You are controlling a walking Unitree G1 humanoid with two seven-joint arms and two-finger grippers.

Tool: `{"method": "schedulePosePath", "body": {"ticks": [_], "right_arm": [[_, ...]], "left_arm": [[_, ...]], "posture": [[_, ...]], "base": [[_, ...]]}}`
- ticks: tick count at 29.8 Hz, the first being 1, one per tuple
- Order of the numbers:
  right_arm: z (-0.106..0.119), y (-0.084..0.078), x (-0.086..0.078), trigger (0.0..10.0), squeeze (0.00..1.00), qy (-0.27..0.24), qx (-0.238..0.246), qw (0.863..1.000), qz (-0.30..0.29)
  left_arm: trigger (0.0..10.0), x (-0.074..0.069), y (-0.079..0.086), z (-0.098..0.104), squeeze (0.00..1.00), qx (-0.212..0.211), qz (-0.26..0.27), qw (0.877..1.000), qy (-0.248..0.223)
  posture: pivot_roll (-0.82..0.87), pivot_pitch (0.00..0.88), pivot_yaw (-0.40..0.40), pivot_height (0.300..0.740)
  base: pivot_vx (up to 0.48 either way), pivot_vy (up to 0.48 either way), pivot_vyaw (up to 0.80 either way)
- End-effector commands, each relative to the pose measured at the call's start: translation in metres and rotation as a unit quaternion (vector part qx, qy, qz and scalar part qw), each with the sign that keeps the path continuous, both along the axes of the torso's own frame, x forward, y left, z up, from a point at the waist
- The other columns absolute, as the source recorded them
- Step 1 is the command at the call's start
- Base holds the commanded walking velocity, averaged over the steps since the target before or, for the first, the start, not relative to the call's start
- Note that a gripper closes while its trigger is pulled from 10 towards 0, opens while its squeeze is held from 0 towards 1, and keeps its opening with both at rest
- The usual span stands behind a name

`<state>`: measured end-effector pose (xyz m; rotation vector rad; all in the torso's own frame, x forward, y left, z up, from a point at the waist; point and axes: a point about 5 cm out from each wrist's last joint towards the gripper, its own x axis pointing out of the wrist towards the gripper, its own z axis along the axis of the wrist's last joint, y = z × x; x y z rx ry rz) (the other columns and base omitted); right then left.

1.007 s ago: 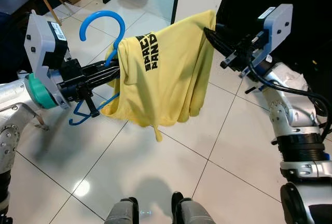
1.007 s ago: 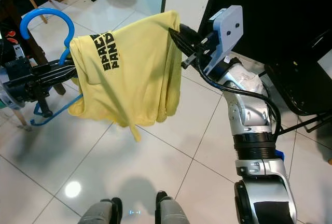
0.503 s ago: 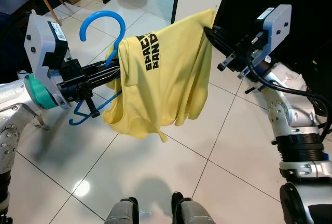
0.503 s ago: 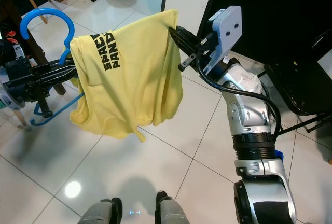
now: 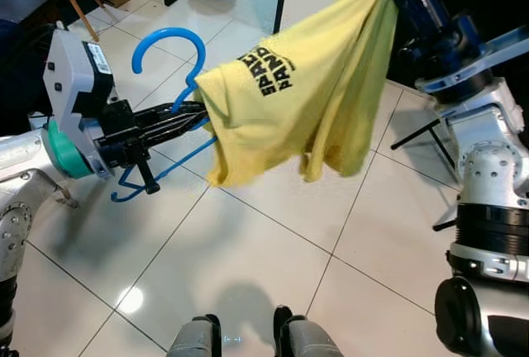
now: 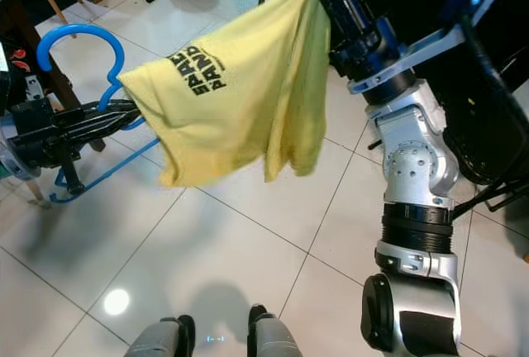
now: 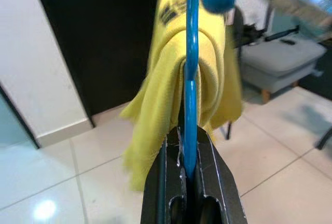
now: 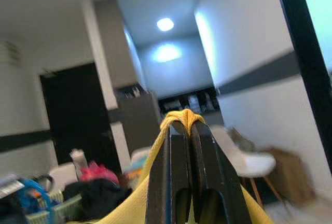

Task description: Hang hanger

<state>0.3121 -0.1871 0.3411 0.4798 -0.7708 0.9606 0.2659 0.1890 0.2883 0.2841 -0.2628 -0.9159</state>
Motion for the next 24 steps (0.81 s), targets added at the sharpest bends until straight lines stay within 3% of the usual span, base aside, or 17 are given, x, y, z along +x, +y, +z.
{"method": "schedulePosePath", "body": {"ticks": [1,6,10,19,20,22,24], "right_arm": [[0.011,-0.008,-0.016,0.0,0.0,-0.038,0.004,0.999,0.026],[0.01,-0.015,-0.024,0.0,0.0,-0.043,-0.001,0.999,0.032],[0.023,-0.041,-0.038,0.0,0.0,-0.064,0.038,0.997,0.013],[0.036,-0.053,-0.048,0.0,0.0,-0.077,0.069,0.995,0.009],[0.031,-0.053,-0.046,0.0,0.0,-0.066,0.029,0.997,-0.006],[0.031,-0.053,-0.046,0.0,0.0,-0.066,0.029,0.997,-0.006],[0.004,-0.047,-0.039,0.0,0.0,-0.013,-0.05,0.999,-0.004]], "left_arm": [[10.0,0.004,0.0,-0.001,0.0,-0.004,0.02,1.0,-0.006],[10.0,0.015,0.006,0.004,0.0,-0.024,0.075,0.997,-0.026],[10.0,0.03,0.015,0.01,0.0,-0.053,0.16,0.984,-0.053],[10.0,0.035,0.016,0.011,0.0,-0.067,0.183,0.979,-0.058],[10.0,0.036,0.018,0.013,0.0,-0.072,0.19,0.977,-0.062],[10.0,0.036,0.018,0.013,0.0,-0.072,0.19,0.977,-0.062],[10.0,0.037,0.019,0.017,0.0,-0.087,0.203,0.972,-0.075]], "posture": [[0.06,0.15,0.014,0.74],[0.06,0.153,0.015,0.74],[0.05,0.152,0.022,0.74],[0.05,0.15,0.02,0.74],[0.05,0.15,0.017,0.74],[0.05,0.15,0.017,0.74],[0.05,0.149,0.013,0.74]], "base": [[0.0,0.0,0.0],[0.0,0.0,0.0],[0.0,0.0,0.0],[0.0,0.0,0.0],[0.0,0.0,0.0],[0.0,0.0,0.0],[0.0,0.0,0.0]]}}
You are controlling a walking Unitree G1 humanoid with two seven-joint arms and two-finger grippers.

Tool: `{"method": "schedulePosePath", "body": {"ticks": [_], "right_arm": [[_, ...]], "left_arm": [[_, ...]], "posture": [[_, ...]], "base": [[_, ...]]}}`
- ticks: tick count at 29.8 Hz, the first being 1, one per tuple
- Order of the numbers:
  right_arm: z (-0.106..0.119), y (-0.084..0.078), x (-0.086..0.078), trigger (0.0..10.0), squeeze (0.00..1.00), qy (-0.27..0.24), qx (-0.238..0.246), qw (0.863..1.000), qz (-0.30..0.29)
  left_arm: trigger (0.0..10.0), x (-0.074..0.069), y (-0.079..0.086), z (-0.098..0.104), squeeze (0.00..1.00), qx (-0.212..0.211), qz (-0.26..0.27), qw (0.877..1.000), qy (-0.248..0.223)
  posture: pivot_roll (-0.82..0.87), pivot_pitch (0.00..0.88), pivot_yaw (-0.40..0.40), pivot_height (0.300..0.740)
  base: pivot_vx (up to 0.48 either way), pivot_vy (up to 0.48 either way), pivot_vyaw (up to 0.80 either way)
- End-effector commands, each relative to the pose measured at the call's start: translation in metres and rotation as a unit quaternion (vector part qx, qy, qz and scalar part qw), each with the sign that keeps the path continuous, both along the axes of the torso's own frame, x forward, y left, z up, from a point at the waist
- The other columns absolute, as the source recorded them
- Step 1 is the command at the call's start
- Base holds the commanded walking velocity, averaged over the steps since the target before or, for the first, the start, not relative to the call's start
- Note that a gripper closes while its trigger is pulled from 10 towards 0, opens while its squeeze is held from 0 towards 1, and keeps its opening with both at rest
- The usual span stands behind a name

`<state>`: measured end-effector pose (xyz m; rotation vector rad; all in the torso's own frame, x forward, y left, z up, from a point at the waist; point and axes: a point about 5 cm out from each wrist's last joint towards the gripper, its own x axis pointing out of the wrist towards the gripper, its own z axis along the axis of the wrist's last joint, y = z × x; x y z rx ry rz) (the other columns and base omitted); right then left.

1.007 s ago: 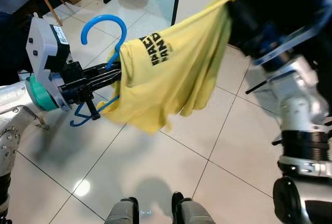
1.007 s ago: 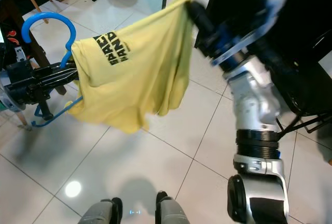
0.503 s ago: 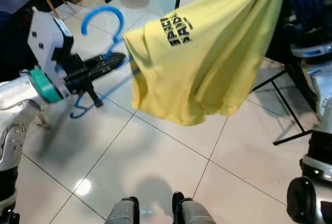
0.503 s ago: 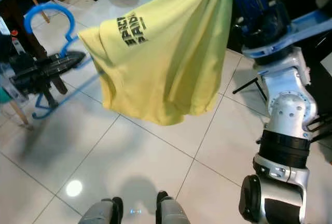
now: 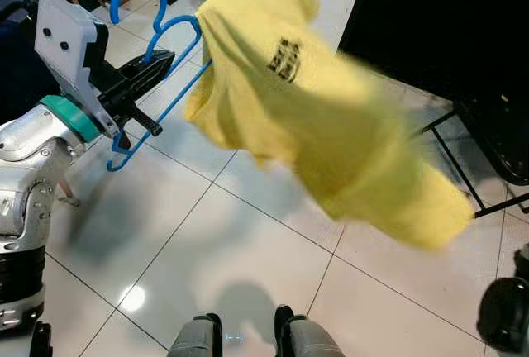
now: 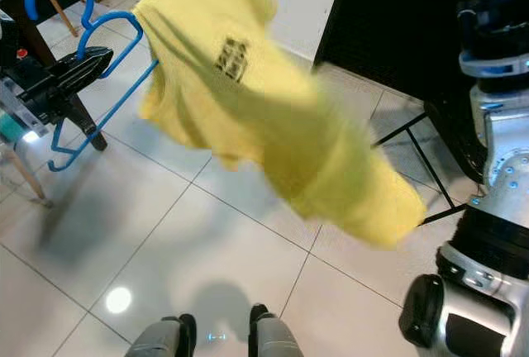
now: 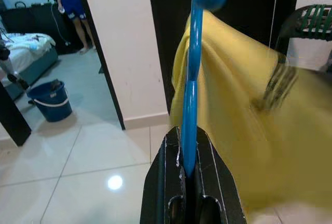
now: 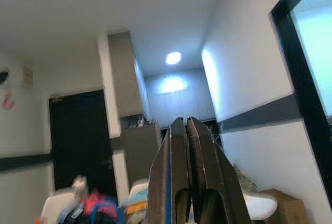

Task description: Hang hanger

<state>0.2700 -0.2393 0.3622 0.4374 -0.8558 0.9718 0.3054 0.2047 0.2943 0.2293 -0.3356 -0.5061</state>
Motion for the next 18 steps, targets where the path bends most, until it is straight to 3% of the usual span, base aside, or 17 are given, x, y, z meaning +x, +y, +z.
{"method": "schedulePosePath", "body": {"ticks": [1,2,3,4,5,6,7,8,11,12,13,15,18], "right_arm": [[-0.038,0.012,0.009,0.0,0.0,0.069,-0.098,0.993,0.002],[-0.052,0.016,0.012,0.0,0.0,0.092,-0.124,0.988,0.006],[-0.052,0.016,0.012,0.0,0.0,0.092,-0.124,0.988,0.006],[-0.065,0.024,0.015,0.0,0.0,0.11,-0.159,0.981,0.001],[-0.065,0.024,0.015,0.0,0.0,0.11,-0.159,0.981,0.001],[-0.077,0.035,0.017,0.0,0.0,0.122,-0.197,0.973,-0.001],[-0.088,0.051,0.019,3.8,0.0,0.132,-0.24,0.962,-0.004],[-0.096,0.063,0.021,10.0,0.0,0.136,-0.272,0.953,-0.007],[-0.102,0.077,0.024,10.0,0.0,0.13,-0.299,0.945,-0.02],[-0.105,0.103,0.031,10.0,0.0,0.096,-0.334,0.936,-0.061],[-0.105,0.103,0.031,10.0,0.0,0.096,-0.334,0.936,-0.061],[-0.1,0.122,0.034,10.0,0.0,0.072,-0.331,0.938,-0.075],[-0.094,0.135,0.036,10.0,0.0,0.06,-0.306,0.946,-0.089]], "left_arm": [[10.0,-0.002,0.003,0.013,0.0,-0.018,0.015,0.999,-0.041],[10.0,-0.002,0.003,0.014,0.0,-0.023,0.013,0.999,-0.043],[10.0,-0.002,0.003,0.014,0.0,-0.023,0.013,0.999,-0.043],[10.0,-0.003,0.001,0.015,0.0,-0.023,0.009,0.999,-0.047],[10.0,-0.003,0.001,0.015,0.0,-0.023,0.009,0.999,-0.047],[10.0,-0.003,-0.001,0.016,0.0,-0.024,0.005,0.999,-0.049],[10.0,-0.002,-0.002,0.017,0.0,-0.023,0.004,0.998,-0.053],[10.0,-0.002,-0.004,0.017,0.0,-0.023,0.004,0.998,-0.055],[10.0,-0.001,-0.005,0.018,0.0,-0.022,0.004,0.998,-0.058],[10.0,0.0,-0.007,0.021,0.0,-0.021,0.003,0.998,-0.066],[10.0,0.0,-0.007,0.021,0.0,-0.021,0.003,0.998,-0.066],[10.0,0.001,-0.009,0.025,0.0,-0.021,0.003,0.997,-0.079],[10.0,0.0,-0.012,0.032,0.0,-0.024,0.001,0.995,-0.094]], "posture": [[0.05,0.149,0.012,0.74],[0.05,0.15,0.012,0.74],[0.05,0.15,0.012,0.74],[0.05,0.15,0.014,0.74],[0.05,0.15,0.014,0.74],[0.05,0.149,0.016,0.74],[0.05,0.147,0.018,0.74],[0.05,0.146,0.019,0.74],[0.06,0.145,0.02,0.74],[0.06,0.142,0.019,0.74],[0.06,0.142,0.019,0.74],[0.06,0.14,0.018,0.74],[0.06,0.139,0.016,0.74]], "base": [[0.0,0.0,0.0],[0.0,0.0,0.0],[0.0,0.0,0.0],[0.0,0.0,0.0],[0.0,0.0,0.0],[0.0,0.0,0.0],[0.0,0.0,0.0],[0.0,0.0,0.0],[0.0,0.0,0.0],[0.0,0.0,0.0],[0.0,0.0,0.0],[0.0,0.0,0.0],[0.0,0.0,0.0]]}}
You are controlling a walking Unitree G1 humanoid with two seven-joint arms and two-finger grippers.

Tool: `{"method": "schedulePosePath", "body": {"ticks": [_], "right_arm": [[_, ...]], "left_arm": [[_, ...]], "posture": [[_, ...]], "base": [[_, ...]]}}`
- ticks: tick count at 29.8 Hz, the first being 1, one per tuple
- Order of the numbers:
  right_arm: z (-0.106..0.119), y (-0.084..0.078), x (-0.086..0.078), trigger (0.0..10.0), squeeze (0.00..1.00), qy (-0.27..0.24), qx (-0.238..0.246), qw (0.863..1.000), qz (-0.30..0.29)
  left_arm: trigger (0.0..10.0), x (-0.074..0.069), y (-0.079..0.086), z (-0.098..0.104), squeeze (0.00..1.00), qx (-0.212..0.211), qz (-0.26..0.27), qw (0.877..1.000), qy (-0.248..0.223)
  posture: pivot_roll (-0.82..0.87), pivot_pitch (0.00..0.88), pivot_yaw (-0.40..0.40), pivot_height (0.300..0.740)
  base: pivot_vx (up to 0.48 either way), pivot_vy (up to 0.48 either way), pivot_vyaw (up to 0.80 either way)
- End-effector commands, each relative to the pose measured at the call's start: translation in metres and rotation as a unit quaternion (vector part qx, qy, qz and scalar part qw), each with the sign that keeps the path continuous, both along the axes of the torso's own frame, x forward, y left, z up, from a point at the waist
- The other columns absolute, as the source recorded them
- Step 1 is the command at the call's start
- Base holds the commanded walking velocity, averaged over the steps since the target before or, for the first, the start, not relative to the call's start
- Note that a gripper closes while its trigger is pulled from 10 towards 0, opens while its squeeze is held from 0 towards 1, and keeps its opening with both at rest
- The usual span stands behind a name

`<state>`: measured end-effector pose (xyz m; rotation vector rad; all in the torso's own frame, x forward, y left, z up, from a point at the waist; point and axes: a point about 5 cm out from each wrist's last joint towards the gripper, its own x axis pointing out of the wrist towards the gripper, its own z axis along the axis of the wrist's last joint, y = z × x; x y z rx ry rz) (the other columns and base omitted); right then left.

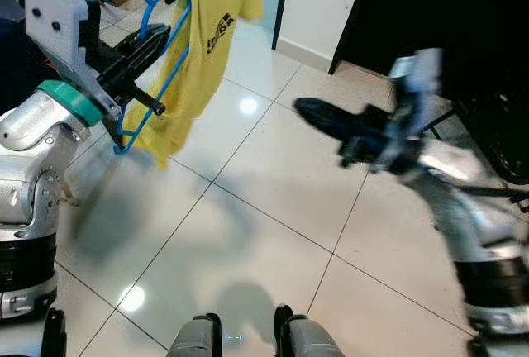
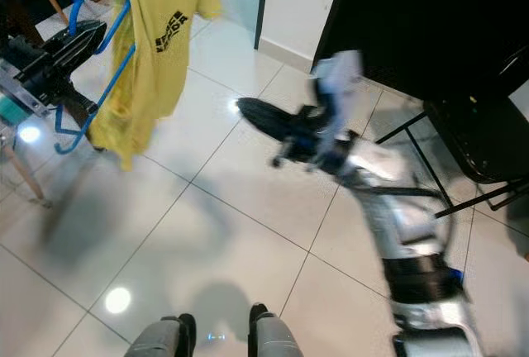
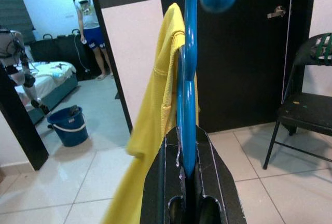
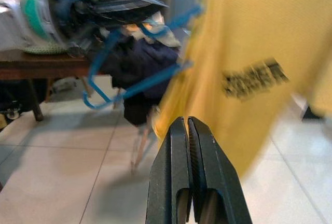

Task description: Hang hanger

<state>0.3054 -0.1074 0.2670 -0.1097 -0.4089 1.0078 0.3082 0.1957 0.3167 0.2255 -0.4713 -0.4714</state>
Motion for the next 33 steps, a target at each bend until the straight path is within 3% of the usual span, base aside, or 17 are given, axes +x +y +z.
{"method": "schedulePosePath", "body": {"ticks": [1,4,6,9,10,12,15,16,24,25,26,29,31,33], "right_arm": [[0.005,0.01,0.001,10.0,0.0,-0.024,0.019,0.999,-0.018],[0.007,0.014,0.001,10.0,0.0,-0.031,0.025,0.999,-0.021],[0.021,0.023,0.002,10.0,0.0,-0.071,0.057,0.995,-0.051],[0.026,0.027,0.002,10.0,0.0,-0.086,0.064,0.992,-0.06],[0.026,0.027,0.002,10.0,0.0,-0.086,0.064,0.992,-0.06],[0.03,0.035,0.001,10.0,0.0,-0.133,0.042,0.986,-0.088],[0.028,0.037,0.005,10.0,0.0,-0.14,0.035,0.983,-0.113],[0.025,0.038,0.008,10.0,1.0,-0.143,0.031,0.98,-0.134],[0.008,0.048,0.013,10.0,1.0,-0.133,0.013,0.978,-0.16],[0.005,0.049,0.017,10.0,0.0,-0.136,0.005,0.971,-0.197],[0.004,0.047,0.02,10.0,0.0,-0.144,0.0,0.963,-0.229],[0.004,0.047,0.02,10.0,0.0,-0.144,0.0,0.963,-0.229],[0.01,0.037,0.028,10.0,0.0,-0.169,0.003,0.94,-0.295],[0.013,0.03,0.028,10.0,0.0,-0.181,-0.005,0.94,-0.29]], "left_arm": [[10.0,-0.005,-0.005,0.013,0.0,0.001,-0.006,0.999,-0.04],[10.0,-0.005,-0.006,0.016,0.0,0.004,-0.007,0.999,-0.046],[10.0,-0.005,-0.013,0.013,0.0,0.005,-0.018,0.999,-0.046],[10.0,-0.003,-0.016,0.01,0.0,0.003,-0.02,0.999,-0.043],[10.0,-0.003,-0.016,0.01,0.0,0.003,-0.02,0.999,-0.043],[10.0,0.002,-0.025,0.006,0.0,-0.012,-0.026,0.999,-0.041],[10.0,0.004,-0.031,0.008,0.0,-0.023,-0.035,0.998,-0.043],[10.0,0.006,-0.037,0.009,0.0,-0.029,-0.044,0.998,-0.044],[10.0,0.013,-0.062,0.01,0.0,-0.033,-0.087,0.995,-0.03],[10.0,0.012,-0.069,0.007,0.0,-0.03,-0.108,0.993,-0.022],[10.0,0.01,-0.073,0.006,0.0,-0.026,-0.13,0.991,-0.015],[10.0,0.01,-0.073,0.006,0.0,-0.026,-0.13,0.991,-0.015],[10.0,0.004,-0.077,0.002,0.0,-0.009,-0.164,0.986,-0.006],[10.0,0.001,-0.073,0.0,0.0,0.005,-0.17,0.986,-0.003]], "posture": [[0.06,0.138,0.014,0.74],[0.06,0.138,0.014,0.74],[0.07,0.134,0.013,0.74],[0.06,0.132,0.012,0.74],[0.06,0.132,0.012,0.74],[0.06,0.127,0.015,0.74],[0.05,0.124,0.02,0.74],[0.05,0.124,0.022,0.74],[0.06,0.128,0.034,0.74],[0.05,0.132,0.039,0.74],[0.06,0.132,0.04,0.74],[0.06,0.132,0.04,0.74],[0.06,0.134,0.042,0.74],[0.06,0.136,0.042,0.74]], "base": [[0.0,0.0,0.0],[0.0,0.0,0.0],[0.0,0.0,0.0],[0.0,0.0,0.0],[0.0,0.0,0.0],[0.0,0.0,0.0],[0.0,0.0,0.0],[0.0,0.0,0.0],[0.0,0.0,0.0],[0.0,0.0,0.0],[0.0,0.0,0.0],[0.0,0.0,0.0],[0.0,0.0,0.0],[0.0,0.0,0.0]]}}
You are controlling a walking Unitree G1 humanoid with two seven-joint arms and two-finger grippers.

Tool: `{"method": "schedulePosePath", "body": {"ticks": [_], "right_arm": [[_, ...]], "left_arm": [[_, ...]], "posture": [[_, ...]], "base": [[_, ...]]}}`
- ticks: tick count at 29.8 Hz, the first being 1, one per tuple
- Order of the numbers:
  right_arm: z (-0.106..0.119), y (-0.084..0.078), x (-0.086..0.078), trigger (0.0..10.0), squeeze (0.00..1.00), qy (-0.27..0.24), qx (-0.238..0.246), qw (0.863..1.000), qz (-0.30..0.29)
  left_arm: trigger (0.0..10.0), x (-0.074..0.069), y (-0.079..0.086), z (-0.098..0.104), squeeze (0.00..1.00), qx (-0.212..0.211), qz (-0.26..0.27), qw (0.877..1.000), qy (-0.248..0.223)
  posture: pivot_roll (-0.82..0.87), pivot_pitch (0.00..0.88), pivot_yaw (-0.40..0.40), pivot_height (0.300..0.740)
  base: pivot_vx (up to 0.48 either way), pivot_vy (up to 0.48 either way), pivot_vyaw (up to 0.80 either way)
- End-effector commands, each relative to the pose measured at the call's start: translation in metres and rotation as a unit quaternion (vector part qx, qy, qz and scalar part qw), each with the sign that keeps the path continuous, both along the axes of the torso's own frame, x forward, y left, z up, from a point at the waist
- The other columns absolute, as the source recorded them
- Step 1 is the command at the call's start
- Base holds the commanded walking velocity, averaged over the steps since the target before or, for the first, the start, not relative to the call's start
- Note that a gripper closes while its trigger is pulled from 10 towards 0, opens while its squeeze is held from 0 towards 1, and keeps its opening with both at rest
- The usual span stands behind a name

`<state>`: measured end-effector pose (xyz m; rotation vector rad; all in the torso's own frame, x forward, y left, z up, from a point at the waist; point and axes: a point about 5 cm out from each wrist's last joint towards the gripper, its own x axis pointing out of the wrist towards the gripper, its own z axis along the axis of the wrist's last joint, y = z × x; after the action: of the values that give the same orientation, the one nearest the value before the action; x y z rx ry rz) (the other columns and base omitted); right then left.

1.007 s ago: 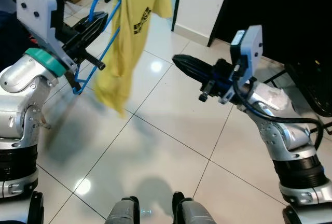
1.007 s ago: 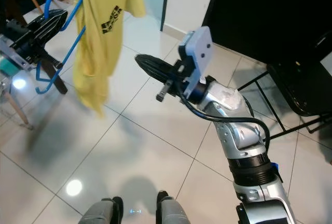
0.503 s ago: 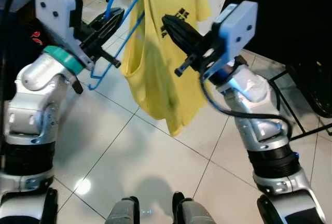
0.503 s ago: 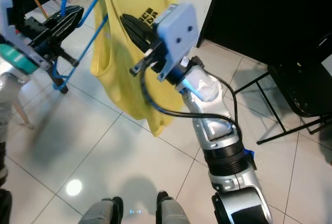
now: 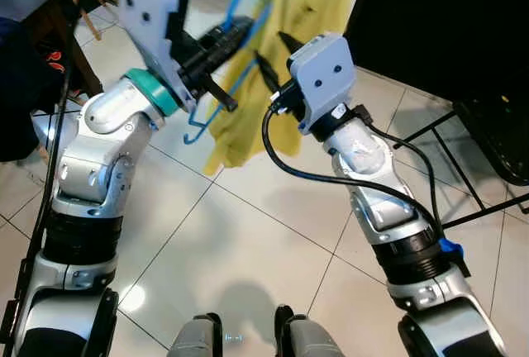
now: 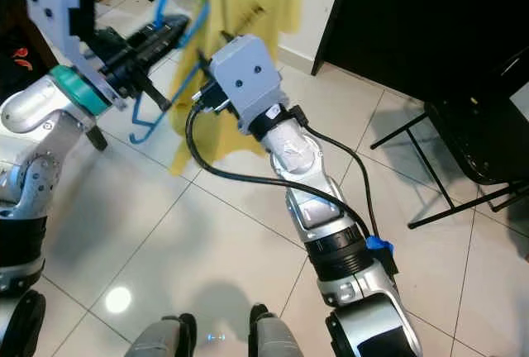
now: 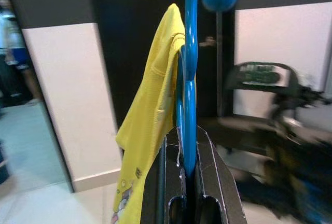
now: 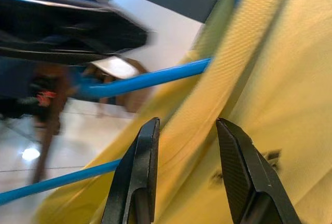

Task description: Hang hanger

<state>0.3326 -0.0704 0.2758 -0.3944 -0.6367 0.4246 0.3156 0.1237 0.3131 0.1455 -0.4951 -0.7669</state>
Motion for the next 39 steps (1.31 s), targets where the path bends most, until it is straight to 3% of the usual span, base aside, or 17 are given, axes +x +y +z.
{"method": "schedulePosePath", "body": {"ticks": [1,3,5,6,8,13,15,20,22,24,25,26,27,29,31,38,39], "right_arm": [[0.004,-0.007,0.001,10.0,0.0,-0.014,0.0,1.0,-0.009],[0.008,-0.022,-0.002,10.0,0.0,-0.031,-0.036,0.999,0.018],[0.006,-0.048,-0.014,10.0,0.0,-0.007,-0.106,0.991,0.078],[0.006,-0.048,-0.014,10.0,0.0,-0.007,-0.106,0.991,0.078],[0.005,-0.071,-0.032,10.0,0.0,0.049,-0.161,0.977,0.13],[0.002,-0.08,-0.067,10.0,0.0,0.118,-0.218,0.945,0.214],[0.001,-0.079,-0.071,10.0,0.0,0.125,-0.227,0.94,0.224],[0.004,-0.088,-0.061,10.0,0.0,0.102,-0.269,0.939,0.187],[0.004,-0.088,-0.061,10.0,0.0,0.102,-0.269,0.939,0.187],[0.025,-0.097,-0.044,10.0,0.0,0.05,-0.302,0.941,0.142],[0.025,-0.097,-0.044,10.0,0.0,0.05,-0.302,0.941,0.142],[0.042,-0.101,-0.037,10.0,0.0,0.014,-0.313,0.942,0.118],[0.042,-0.101,-0.037,10.0,0.0,0.014,-0.313,0.942,0.118],[0.079,-0.105,-0.034,10.0,0.0,-0.053,-0.308,0.947,0.08],[0.091,-0.106,-0.035,10.0,0.0,-0.072,-0.311,0.945,0.073],[0.104,-0.109,-0.042,10.0,0.0,-0.049,-0.342,0.931,0.121],[0.099,-0.109,-0.047,10.0,0.0,-0.006,-0.36,0.919,0.162]], "left_arm": [[10.0,-0.007,-0.001,0.003,0.0,0.006,-0.019,1.0,-0.011],[10.0,-0.011,0.01,0.0,0.0,0.032,-0.023,0.999,-0.008],[10.0,-0.015,0.034,-0.004,0.0,0.07,-0.007,0.998,-0.004],[10.0,-0.015,0.034,-0.004,0.0,0.07,-0.007,0.998,-0.004],[10.0,-0.014,0.057,-0.008,0.0,0.094,0.031,0.995,0.003],[10.0,-0.007,0.081,-0.012,0.0,0.101,0.088,0.991,0.009],[10.0,-0.007,0.081,-0.013,0.0,0.1,0.084,0.991,0.013],[10.0,-0.013,0.071,-0.018,0.0,0.101,0.026,0.994,0.025],[10.0,-0.013,0.071,-0.018,0.0,0.101,0.026,0.994,0.025],[10.0,-0.022,0.062,-0.024,0.0,0.112,-0.043,0.992,0.039],[10.0,-0.022,0.062,-0.024,0.0,0.112,-0.043,0.992,0.039],[10.0,-0.026,0.058,-0.028,0.0,0.118,-0.075,0.989,0.046],[10.0,-0.026,0.058,-0.028,0.0,0.118,-0.075,0.989,0.046],[10.0,-0.032,0.051,-0.036,0.0,0.134,-0.126,0.981,0.058],[10.0,-0.034,0.049,-0.039,0.0,0.142,-0.143,0.978,0.062],[10.0,-0.035,0.047,-0.05,0.0,0.169,-0.173,0.967,0.074],[10.0,-0.034,0.046,-0.051,0.0,0.171,-0.176,0.967,0.074]], "posture": [[0.06,0.136,0.042,0.74],[0.06,0.14,0.041,0.74],[0.06,0.146,0.038,0.74],[0.06,0.146,0.038,0.74],[0.05,0.155,0.027,0.74],[0.02,0.163,0.02,0.74],[0.01,0.165,0.02,0.74],[-0.01,0.162,0.006,0.74],[-0.01,0.162,0.006,0.74],[-0.04,0.157,-0.01,0.74],[-0.04,0.157,-0.01,0.74],[-0.05,0.154,-0.02,0.74],[-0.05,0.154,-0.02,0.74],[-0.07,0.151,-0.035,0.74],[-0.07,0.15,-0.038,0.74],[-0.09,0.149,-0.047,0.74],[-0.1,0.149,-0.05,0.74]], "base": [[0.0,0.0,0.0],[0.0,0.0,0.0],[0.0,0.0,0.0],[0.0,0.0,0.0],[0.0,0.0,0.0],[0.0,0.0,0.0],[0.0,0.0,0.0],[0.0,0.0,0.0],[0.0,0.0,0.0],[0.0,0.0,0.0],[0.0,0.0,0.0],[0.0,0.0,0.0],[0.0,0.0,0.0],[0.0,0.0,0.0],[0.0,0.0,0.0],[0.0,0.0,0.0],[0.0,0.0,0.0]]}}
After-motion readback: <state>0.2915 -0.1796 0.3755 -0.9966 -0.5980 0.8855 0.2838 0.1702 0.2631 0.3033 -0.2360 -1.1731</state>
